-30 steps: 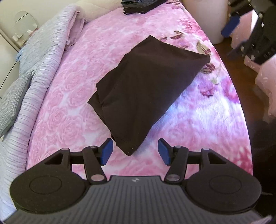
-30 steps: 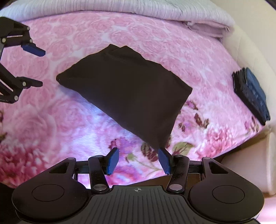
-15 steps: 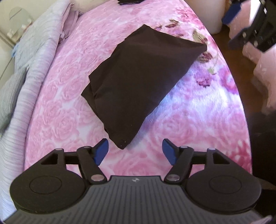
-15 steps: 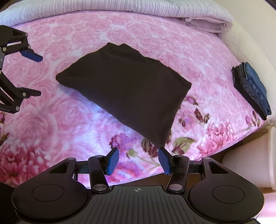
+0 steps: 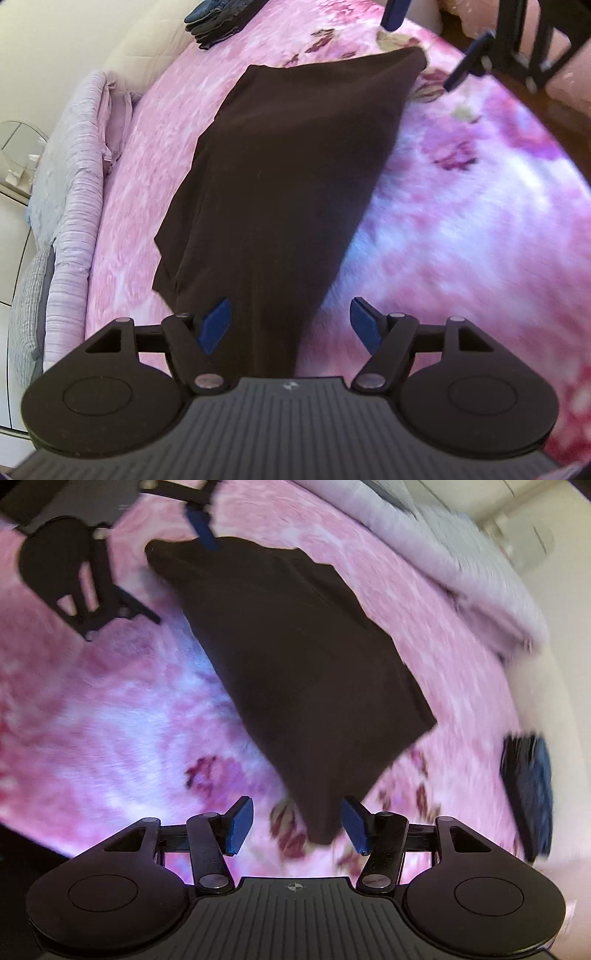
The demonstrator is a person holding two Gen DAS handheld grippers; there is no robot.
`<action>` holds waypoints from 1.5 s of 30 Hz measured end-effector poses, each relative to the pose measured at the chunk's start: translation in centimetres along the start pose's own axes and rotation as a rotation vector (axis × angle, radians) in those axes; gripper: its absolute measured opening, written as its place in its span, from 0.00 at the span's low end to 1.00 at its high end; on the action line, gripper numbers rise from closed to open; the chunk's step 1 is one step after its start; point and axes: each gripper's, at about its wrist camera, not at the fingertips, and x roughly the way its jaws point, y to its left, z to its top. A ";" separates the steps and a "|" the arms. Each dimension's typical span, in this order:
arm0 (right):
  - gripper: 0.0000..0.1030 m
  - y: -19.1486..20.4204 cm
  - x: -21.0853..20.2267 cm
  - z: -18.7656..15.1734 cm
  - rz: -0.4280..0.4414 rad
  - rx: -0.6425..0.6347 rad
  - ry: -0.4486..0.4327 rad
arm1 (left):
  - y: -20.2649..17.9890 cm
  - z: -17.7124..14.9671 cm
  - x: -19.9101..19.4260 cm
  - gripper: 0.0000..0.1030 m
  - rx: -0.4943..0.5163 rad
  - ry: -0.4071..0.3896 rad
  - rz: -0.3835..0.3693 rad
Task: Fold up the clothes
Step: 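Grasp the folded shirt ends with both grippers and lift it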
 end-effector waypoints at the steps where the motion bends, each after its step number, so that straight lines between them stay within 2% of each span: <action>1: 0.58 0.3 0.9 0.0 -0.018 -0.025 -0.018 | 0.0 0.1 0.7 0.66 0.000 -0.003 0.002; 3: 0.63 0.7 2.8 -0.1 -0.033 -0.062 -0.043 | 0.0 0.2 2.2 0.66 0.008 -0.014 0.009; 6: 0.63 1.1 4.9 -0.1 -0.034 -0.092 -0.083 | 0.3 0.3 3.2 0.72 0.015 -0.048 0.034; 10: 0.63 0.6 6.1 -0.1 -0.054 -0.115 -0.139 | 1.2 -0.3 3.3 0.72 0.010 -0.077 0.042; 16: 0.63 -1.3 7.7 -0.9 -0.123 -0.146 -0.105 | 2.5 -1.0 3.2 0.63 0.011 -0.066 0.036; 19: 0.63 -1.4 8.1 -0.7 -0.117 -0.179 -0.120 | 2.1 -0.6 3.9 0.50 0.054 -0.051 0.003; 20: 0.57 -1.5 8.2 -0.6 -0.109 -0.188 -0.121 | 2.3 -0.5 4.0 0.46 0.052 -0.043 -0.011; 21: 0.41 -1.8 8.1 -0.5 -0.090 -0.190 -0.118 | 2.5 -0.3 4.1 0.42 0.048 -0.032 -0.027; 23: 0.24 -2.2 7.7 -0.3 -0.049 -0.195 -0.108 | 2.9 0.0 3.9 0.23 0.045 -0.008 -0.053; 24: 0.14 -2.4 7.5 -0.2 -0.028 -0.197 -0.103 | 3.2 0.1 3.7 0.18 0.047 0.005 -0.059; 26: 0.11 -3.1 6.5 0.1 0.002 -0.195 -0.102 | 4.2 0.2 3.1 0.11 0.039 0.019 -0.074; 28: 0.09 -4.1 4.9 0.8 0.015 -0.195 -0.110 | 5.5 0.6 1.8 0.10 0.034 0.019 -0.080; 36: 0.08 -9.7 -4.9 3.5 0.025 -0.172 -0.136 | 12.1 4.1 -6.0 0.09 0.016 -0.013 -0.097; 39: 0.08 -10.8 -9.0 3.2 0.049 -0.136 -0.136 | 13.4 5.7 -9.0 0.09 0.024 -0.031 -0.115; 45: 0.08 -14.2 -13.8 1.7 0.049 -0.082 -0.124 | 14.1 10.2 -12.9 0.09 0.065 -0.073 -0.122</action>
